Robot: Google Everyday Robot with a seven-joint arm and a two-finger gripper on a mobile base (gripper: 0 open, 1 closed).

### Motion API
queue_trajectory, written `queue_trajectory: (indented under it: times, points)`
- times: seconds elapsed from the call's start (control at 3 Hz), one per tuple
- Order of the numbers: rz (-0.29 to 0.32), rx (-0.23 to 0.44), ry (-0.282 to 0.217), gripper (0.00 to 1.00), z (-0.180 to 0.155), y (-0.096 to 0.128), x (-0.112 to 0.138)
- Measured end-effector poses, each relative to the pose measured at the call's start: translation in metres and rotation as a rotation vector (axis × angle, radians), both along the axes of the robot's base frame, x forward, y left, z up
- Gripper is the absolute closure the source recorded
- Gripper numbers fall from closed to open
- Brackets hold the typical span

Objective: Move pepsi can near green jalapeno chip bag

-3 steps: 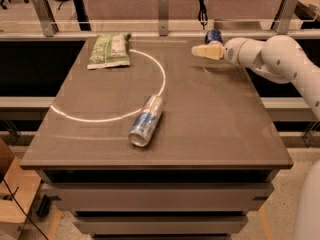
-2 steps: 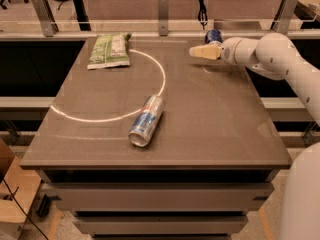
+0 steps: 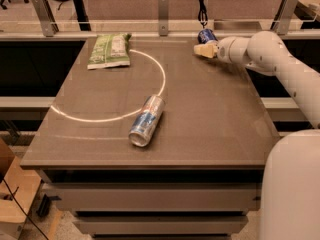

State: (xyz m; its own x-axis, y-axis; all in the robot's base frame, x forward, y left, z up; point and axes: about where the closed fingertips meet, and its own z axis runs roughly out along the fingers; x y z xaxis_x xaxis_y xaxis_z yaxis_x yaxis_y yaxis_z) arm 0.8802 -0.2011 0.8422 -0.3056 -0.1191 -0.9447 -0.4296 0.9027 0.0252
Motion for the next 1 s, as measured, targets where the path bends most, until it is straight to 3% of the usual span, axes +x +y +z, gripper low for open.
queue_trajectory:
  times: [0.33,0.67,1.0]
  points:
    - [-0.015,-0.036,-0.026,0.64,0.009,-0.002,0.003]
    - [0.014,-0.058,-0.092,0.87,0.039,0.008,-0.004]
    - [0.116,-0.065,-0.187,1.00,0.080,0.040,-0.019]
